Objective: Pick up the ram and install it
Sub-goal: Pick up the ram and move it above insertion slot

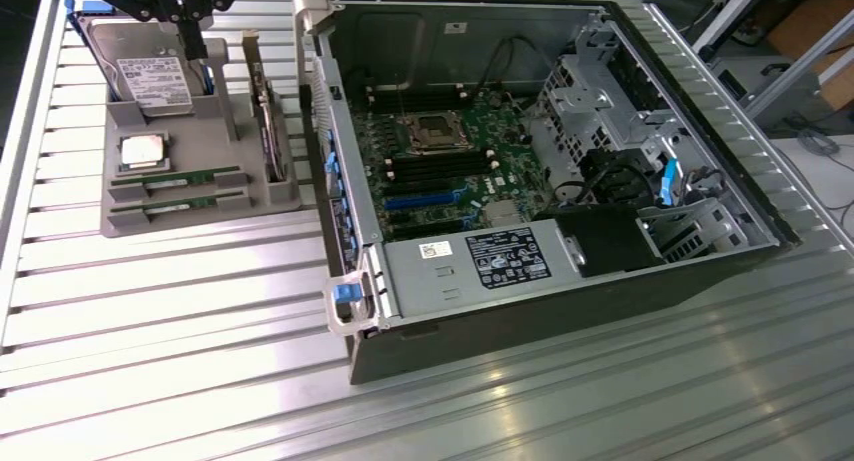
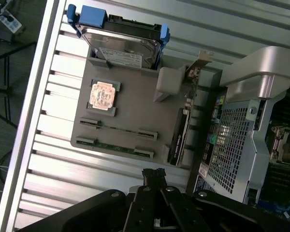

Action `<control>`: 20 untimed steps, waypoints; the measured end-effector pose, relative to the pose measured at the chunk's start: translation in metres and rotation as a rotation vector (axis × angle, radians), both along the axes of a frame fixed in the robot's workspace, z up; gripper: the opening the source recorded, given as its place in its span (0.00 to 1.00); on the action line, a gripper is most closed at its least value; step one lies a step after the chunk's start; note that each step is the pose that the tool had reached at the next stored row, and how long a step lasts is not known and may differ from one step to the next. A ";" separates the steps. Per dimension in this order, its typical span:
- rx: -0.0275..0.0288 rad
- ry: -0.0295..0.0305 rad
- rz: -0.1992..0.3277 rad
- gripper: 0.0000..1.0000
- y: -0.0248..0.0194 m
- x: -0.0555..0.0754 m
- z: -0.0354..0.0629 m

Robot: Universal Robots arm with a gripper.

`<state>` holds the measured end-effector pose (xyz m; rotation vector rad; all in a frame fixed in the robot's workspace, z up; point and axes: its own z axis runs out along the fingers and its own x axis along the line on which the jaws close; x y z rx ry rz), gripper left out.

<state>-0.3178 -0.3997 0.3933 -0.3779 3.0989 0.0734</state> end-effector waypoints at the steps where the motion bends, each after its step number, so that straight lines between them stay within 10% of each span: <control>1: 0.0000 0.0000 0.003 0.11 0.0000 0.000 0.0000; 20: 0.0000 0.0000 0.091 0.11 0.0000 0.000 0.0000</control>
